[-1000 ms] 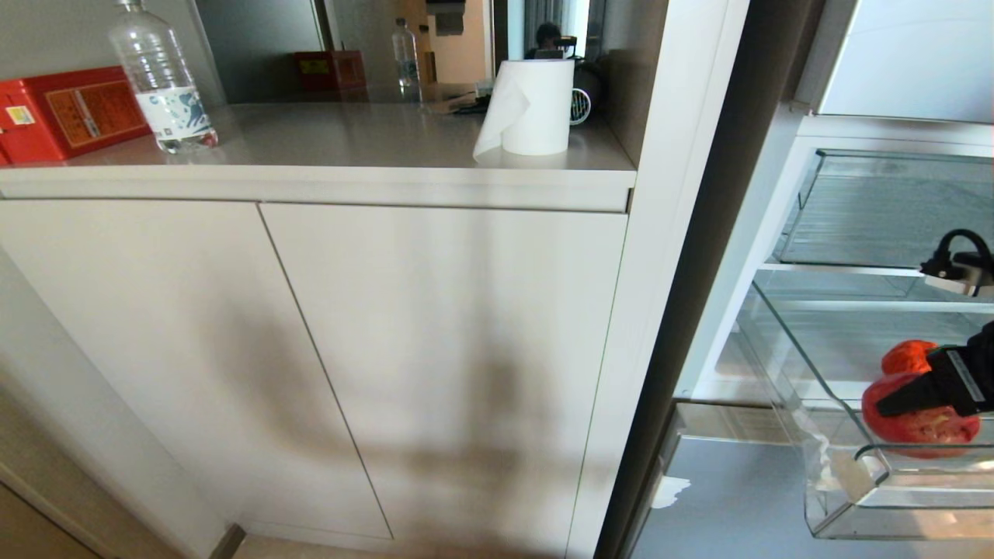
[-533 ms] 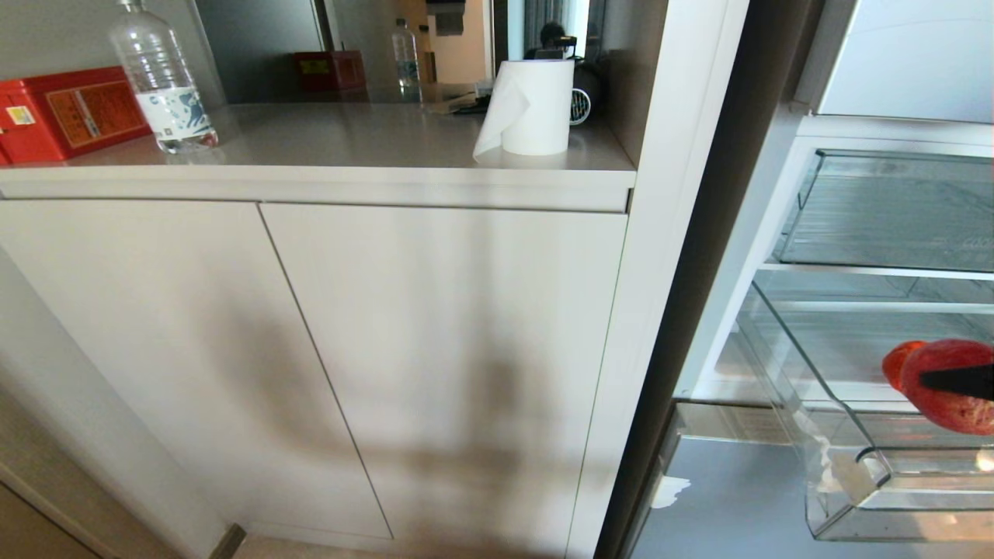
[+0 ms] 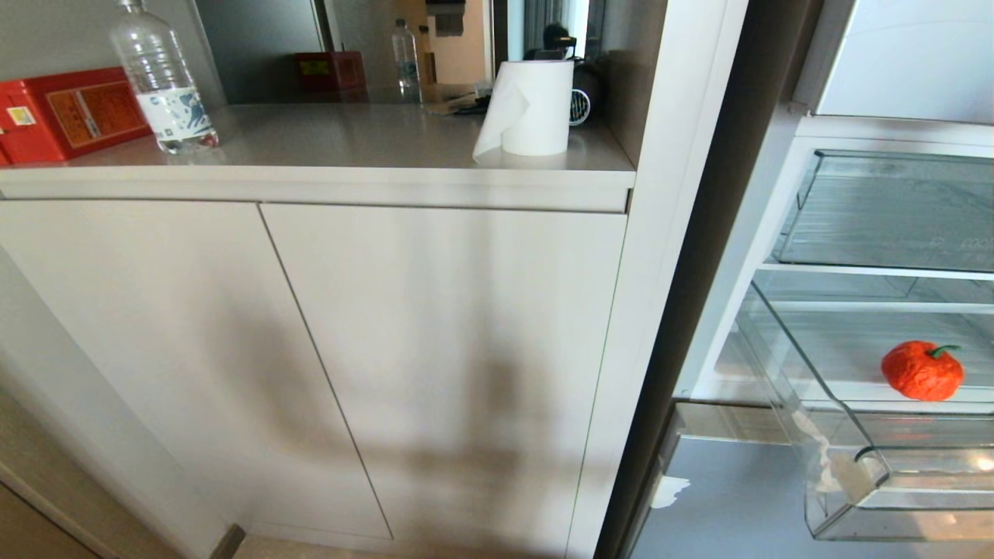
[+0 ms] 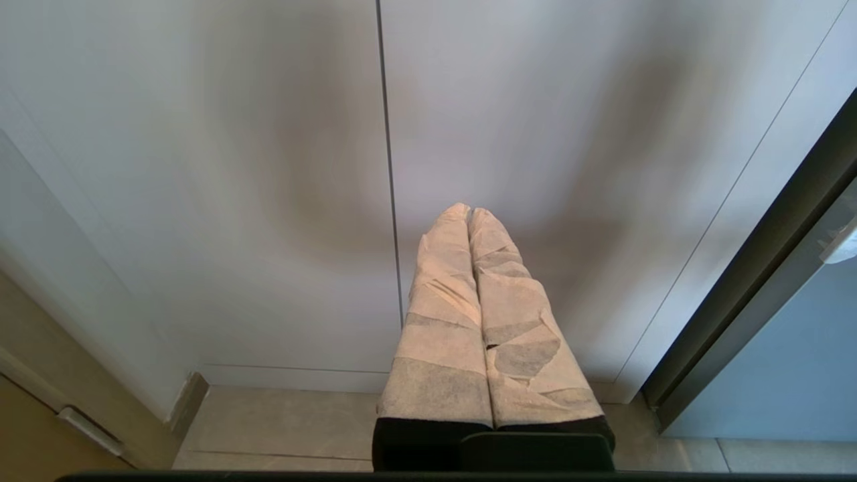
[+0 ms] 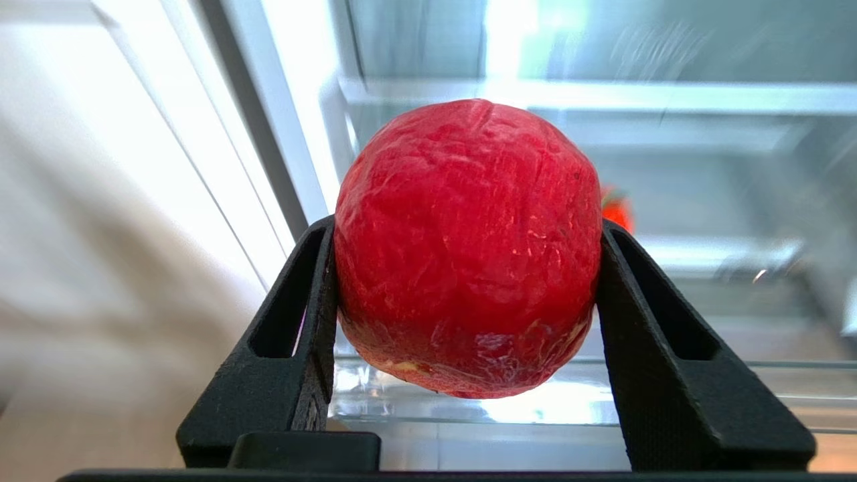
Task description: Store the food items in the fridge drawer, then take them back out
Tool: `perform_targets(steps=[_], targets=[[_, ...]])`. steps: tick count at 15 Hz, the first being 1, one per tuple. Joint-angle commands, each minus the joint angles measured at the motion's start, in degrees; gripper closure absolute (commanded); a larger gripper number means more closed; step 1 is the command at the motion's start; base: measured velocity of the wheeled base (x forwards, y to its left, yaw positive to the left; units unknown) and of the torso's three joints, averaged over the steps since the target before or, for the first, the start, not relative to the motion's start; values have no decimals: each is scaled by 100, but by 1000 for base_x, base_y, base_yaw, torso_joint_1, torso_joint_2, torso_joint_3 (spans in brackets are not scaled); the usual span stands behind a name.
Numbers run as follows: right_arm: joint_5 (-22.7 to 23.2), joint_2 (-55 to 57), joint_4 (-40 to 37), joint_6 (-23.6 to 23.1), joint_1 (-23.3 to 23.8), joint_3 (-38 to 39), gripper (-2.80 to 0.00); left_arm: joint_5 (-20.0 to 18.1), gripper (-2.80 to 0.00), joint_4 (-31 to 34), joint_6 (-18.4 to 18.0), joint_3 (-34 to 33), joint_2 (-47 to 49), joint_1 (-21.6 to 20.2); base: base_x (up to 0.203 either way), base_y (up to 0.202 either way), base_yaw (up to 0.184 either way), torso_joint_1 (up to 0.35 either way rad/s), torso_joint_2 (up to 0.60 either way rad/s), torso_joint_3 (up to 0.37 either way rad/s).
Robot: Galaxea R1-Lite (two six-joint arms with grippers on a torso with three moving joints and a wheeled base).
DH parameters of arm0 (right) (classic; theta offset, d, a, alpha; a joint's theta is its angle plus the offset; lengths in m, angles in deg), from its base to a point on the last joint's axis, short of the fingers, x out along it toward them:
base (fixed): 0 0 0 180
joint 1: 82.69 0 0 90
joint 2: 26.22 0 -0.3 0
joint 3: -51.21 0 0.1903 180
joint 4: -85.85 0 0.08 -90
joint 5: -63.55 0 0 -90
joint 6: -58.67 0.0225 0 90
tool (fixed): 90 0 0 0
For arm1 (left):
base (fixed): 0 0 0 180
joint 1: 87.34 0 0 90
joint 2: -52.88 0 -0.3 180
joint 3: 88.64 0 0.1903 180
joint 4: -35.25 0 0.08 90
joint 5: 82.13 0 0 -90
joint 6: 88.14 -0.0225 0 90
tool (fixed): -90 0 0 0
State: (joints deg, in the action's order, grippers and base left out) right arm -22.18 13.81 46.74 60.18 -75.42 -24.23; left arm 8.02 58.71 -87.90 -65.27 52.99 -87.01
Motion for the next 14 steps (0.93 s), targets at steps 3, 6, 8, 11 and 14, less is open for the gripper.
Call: perform_targets(steps=[3, 6, 8, 11, 14], targets=[[-200, -1767, 19, -71, 17, 771, 0, 2, 0, -1, 2, 0, 7, 2, 0, 0, 0, 0, 0, 0], [-678, -2180, 102, -84, -61, 1996, 0, 2, 0, -1, 2, 0, 7, 2, 0, 0, 0, 0, 0, 0], [-766, -2390, 510, -267, -321, 2906, 0, 2, 0, -1, 2, 0, 7, 2, 0, 0, 0, 0, 0, 0], [-802, -2766, 1906, -750, -551, 4597, 0, 2, 0, -1, 2, 0, 7, 3, 0, 0, 0, 0, 0, 0], [-640, -3689, 2118, -1095, -640, 5241, 0, 2, 0, -1, 0, 0, 7, 4, 0, 0, 0, 0, 0, 0]])
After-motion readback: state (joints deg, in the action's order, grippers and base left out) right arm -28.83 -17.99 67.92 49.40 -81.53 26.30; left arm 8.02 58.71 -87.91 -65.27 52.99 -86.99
